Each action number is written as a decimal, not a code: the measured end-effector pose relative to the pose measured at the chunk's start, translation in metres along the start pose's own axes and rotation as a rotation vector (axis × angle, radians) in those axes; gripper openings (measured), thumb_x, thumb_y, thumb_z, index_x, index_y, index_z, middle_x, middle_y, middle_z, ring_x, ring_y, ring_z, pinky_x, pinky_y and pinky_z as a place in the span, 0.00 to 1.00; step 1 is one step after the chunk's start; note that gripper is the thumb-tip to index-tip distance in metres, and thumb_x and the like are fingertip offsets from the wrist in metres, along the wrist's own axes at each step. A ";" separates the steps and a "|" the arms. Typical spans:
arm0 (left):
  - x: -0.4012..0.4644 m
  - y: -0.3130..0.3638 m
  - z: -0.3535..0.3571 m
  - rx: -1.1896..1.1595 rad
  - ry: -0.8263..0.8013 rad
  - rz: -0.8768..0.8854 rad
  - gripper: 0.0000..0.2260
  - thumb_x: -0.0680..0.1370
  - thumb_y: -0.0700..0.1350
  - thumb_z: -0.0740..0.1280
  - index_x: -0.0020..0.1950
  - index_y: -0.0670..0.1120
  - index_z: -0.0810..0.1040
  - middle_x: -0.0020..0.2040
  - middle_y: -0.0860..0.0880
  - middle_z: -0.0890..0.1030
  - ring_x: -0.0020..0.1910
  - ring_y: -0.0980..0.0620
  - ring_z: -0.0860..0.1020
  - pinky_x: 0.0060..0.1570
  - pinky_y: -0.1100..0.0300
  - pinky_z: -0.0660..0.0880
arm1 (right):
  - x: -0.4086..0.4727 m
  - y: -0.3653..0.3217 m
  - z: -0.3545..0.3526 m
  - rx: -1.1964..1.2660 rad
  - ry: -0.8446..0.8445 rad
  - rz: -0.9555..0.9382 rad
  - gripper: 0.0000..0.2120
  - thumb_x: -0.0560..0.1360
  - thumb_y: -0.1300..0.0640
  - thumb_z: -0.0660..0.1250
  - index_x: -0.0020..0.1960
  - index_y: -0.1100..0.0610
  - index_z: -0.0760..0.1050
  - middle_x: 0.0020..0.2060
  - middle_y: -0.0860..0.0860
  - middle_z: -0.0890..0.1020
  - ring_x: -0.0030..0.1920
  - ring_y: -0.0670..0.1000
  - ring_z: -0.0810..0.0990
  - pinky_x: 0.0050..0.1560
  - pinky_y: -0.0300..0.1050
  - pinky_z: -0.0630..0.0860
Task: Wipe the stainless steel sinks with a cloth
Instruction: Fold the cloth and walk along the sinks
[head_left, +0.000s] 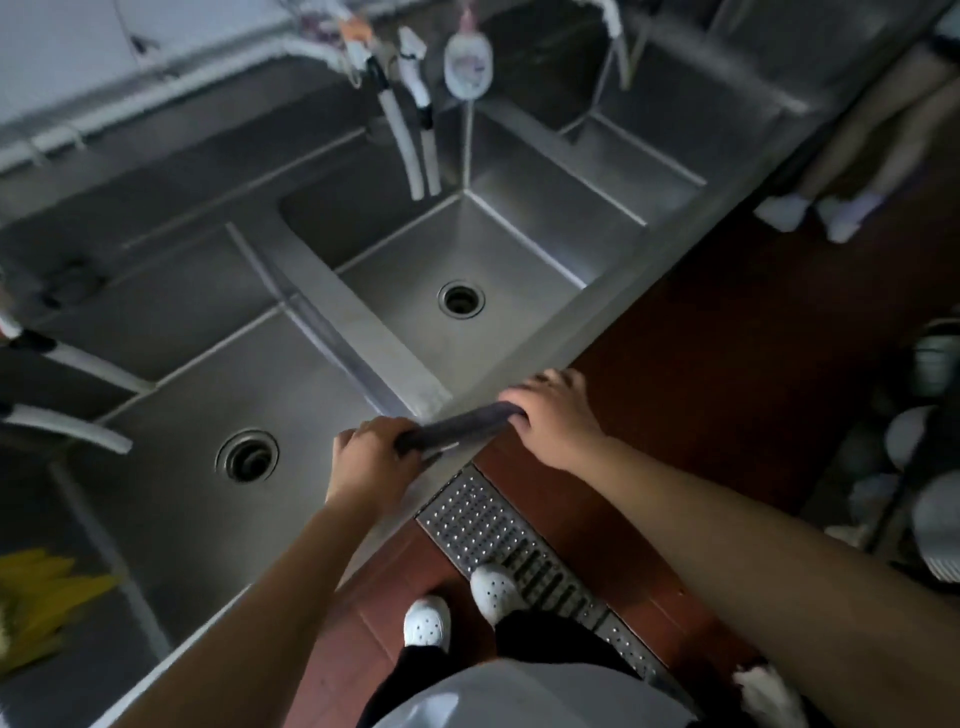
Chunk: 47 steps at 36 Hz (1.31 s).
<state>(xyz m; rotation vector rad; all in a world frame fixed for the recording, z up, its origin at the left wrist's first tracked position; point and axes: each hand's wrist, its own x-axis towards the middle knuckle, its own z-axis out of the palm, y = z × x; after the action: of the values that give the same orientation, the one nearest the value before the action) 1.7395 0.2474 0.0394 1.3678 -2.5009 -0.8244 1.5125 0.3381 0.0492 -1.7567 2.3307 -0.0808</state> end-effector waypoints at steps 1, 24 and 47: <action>0.002 0.004 -0.008 -0.084 0.000 0.011 0.11 0.73 0.42 0.73 0.53 0.51 0.84 0.47 0.53 0.82 0.49 0.48 0.79 0.54 0.54 0.70 | -0.007 0.004 -0.008 0.084 0.015 0.053 0.15 0.80 0.52 0.64 0.66 0.46 0.75 0.63 0.47 0.79 0.65 0.55 0.72 0.66 0.55 0.62; 0.064 0.274 0.005 -0.853 -0.425 0.417 0.14 0.73 0.36 0.74 0.53 0.53 0.84 0.49 0.48 0.85 0.53 0.47 0.83 0.54 0.51 0.80 | -0.213 0.146 -0.142 1.101 1.025 0.598 0.13 0.72 0.66 0.74 0.49 0.49 0.84 0.44 0.44 0.86 0.46 0.39 0.83 0.44 0.29 0.76; 0.246 0.531 0.169 -0.845 -0.366 0.254 0.13 0.74 0.37 0.73 0.53 0.55 0.85 0.47 0.46 0.86 0.48 0.48 0.85 0.42 0.59 0.80 | -0.117 0.526 -0.190 1.138 0.855 0.541 0.12 0.73 0.61 0.75 0.49 0.45 0.84 0.46 0.41 0.86 0.49 0.41 0.83 0.49 0.34 0.79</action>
<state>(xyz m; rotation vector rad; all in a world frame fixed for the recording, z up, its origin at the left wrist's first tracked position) 1.1490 0.3367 0.1613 0.6353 -2.0248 -1.8886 1.0077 0.5816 0.1584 -0.5074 2.2316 -1.8859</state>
